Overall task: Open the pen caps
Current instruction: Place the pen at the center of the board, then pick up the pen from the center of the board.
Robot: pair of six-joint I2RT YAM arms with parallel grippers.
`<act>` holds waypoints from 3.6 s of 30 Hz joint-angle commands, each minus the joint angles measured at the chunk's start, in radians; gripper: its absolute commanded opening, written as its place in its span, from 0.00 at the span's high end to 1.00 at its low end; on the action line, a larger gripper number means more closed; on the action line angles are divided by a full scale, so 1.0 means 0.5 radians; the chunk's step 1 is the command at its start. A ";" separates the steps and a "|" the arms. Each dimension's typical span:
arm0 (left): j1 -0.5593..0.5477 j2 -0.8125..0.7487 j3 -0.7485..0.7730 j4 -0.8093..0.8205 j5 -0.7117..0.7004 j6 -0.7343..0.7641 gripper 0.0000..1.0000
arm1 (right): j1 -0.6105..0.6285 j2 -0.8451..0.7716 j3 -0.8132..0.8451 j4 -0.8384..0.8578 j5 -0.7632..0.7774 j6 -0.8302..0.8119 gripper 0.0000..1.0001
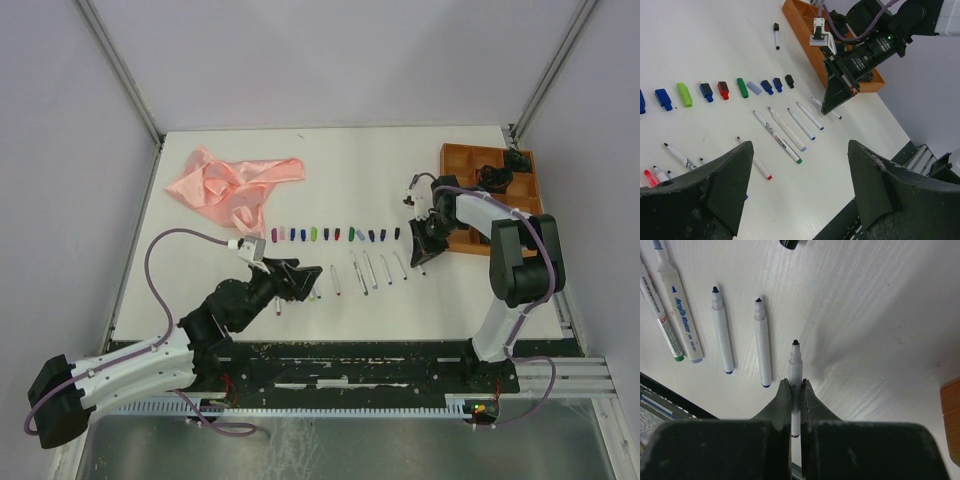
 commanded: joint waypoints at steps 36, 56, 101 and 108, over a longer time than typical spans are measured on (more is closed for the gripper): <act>0.000 -0.082 -0.053 0.142 -0.069 -0.078 0.17 | 0.055 0.092 0.179 -0.026 0.076 0.124 0.72; 0.001 -0.208 -0.098 0.146 -0.063 -0.009 0.11 | 0.046 -0.295 0.365 0.155 0.376 -0.075 0.70; 0.001 -0.263 -0.279 0.203 -0.127 -0.120 0.03 | 0.025 1.129 1.756 0.099 0.978 0.641 0.75; -0.001 -0.273 -0.274 0.201 -0.102 -0.129 0.03 | 0.026 1.173 1.763 0.011 0.977 0.524 0.79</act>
